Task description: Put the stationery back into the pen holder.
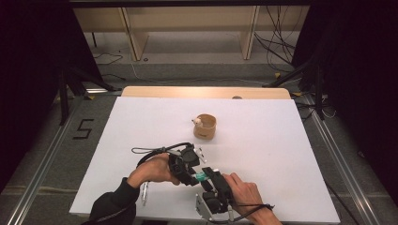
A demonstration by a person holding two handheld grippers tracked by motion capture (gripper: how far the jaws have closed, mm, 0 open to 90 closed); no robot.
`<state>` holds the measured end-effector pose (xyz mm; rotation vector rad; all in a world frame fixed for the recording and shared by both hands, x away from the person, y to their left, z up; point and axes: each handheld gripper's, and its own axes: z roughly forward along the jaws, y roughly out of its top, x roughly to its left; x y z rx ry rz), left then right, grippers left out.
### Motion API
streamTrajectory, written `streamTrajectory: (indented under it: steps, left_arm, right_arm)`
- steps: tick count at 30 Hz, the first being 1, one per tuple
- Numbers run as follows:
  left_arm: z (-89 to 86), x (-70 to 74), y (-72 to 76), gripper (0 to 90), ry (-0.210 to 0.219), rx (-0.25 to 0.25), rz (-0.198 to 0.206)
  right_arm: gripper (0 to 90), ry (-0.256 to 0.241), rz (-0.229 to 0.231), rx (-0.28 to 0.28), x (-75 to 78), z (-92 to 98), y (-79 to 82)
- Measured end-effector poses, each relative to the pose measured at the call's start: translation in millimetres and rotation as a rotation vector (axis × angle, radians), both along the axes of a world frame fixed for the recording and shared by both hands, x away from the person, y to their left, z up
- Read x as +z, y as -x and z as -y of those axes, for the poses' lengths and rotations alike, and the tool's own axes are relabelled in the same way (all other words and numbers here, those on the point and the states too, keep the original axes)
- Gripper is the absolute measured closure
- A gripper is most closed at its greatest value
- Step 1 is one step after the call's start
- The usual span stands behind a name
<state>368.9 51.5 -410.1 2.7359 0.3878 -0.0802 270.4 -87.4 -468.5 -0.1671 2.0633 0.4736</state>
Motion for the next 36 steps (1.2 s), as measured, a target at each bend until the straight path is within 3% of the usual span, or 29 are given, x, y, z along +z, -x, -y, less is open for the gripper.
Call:
streamTrajectory:
  steps: [5, 7, 13, 25, 29, 31, 36]
  left_arm:
    - [-0.9, -3.9, 1.3, 64.8, 0.001, 0.006, -0.007]
    - [-1.1, -3.4, 1.4, 64.8, 0.007, 0.002, -0.011]
    - [-1.3, -4.3, 1.8, 64.8, 0.009, 0.010, -0.015]
    - [-1.0, -5.2, 1.3, 64.8, 0.013, 0.014, -0.024]
    - [-2.4, -5.8, 0.6, 63.8, 0.027, 0.013, -0.026]
    - [-5.0, -4.0, 0.8, 57.2, 0.037, -0.003, -0.028]
    - [-17.7, 2.3, 3.1, 40.3, 0.044, -0.023, 0.023]
  right_arm:
    - [52.2, 0.060, 0.037, 0.006, -6.1, -5.5, 2.7]
    - [53.5, 0.062, 0.030, -0.005, -8.1, -7.2, 4.4]
    - [59.0, 0.099, 0.076, 0.011, -10.5, -9.6, 4.1]
    - [65.5, 0.141, 0.118, 0.025, -16.4, -12.9, 7.1]
    - [65.9, 0.140, 0.112, 0.019, -16.5, -12.8, 6.4]
    - [66.0, 0.135, 0.105, 0.020, -16.0, -12.3, 6.4]
    - [66.1, 0.119, 0.081, 0.008, -16.1, -8.6, 4.3]
